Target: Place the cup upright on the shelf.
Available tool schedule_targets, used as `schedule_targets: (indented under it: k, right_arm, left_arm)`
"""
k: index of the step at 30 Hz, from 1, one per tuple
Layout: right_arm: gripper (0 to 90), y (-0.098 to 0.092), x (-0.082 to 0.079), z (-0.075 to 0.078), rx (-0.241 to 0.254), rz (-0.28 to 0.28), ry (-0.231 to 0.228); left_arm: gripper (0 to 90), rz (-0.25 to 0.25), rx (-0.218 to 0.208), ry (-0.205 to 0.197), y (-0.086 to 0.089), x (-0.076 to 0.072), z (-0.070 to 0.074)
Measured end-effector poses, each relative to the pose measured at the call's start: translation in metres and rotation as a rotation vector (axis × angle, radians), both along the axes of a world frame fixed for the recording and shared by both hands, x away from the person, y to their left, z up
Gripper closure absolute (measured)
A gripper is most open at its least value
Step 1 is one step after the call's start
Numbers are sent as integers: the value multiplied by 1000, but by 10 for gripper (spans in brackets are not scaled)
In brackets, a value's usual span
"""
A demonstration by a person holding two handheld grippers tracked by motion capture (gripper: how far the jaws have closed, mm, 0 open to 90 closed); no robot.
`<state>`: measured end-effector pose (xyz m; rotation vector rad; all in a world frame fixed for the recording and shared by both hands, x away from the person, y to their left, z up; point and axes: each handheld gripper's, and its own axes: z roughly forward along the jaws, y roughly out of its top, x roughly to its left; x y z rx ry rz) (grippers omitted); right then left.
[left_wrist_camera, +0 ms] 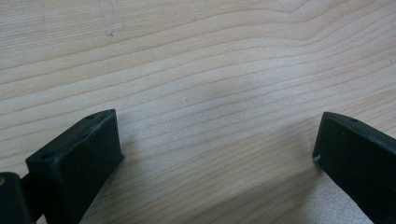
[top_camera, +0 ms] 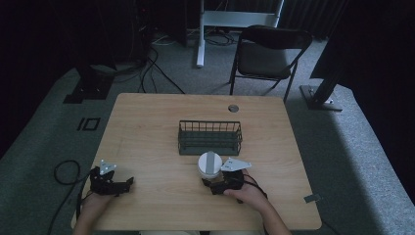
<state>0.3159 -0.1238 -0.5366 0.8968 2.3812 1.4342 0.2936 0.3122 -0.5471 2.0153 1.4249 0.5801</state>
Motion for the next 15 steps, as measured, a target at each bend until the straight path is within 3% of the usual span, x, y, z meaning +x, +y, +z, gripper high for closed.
schedule_targets:
  k: [15]
  right_arm:
    - [158,5,2,-1,-17,-20,-6]
  left_arm:
    - [12,0,0,0,0,0,0]
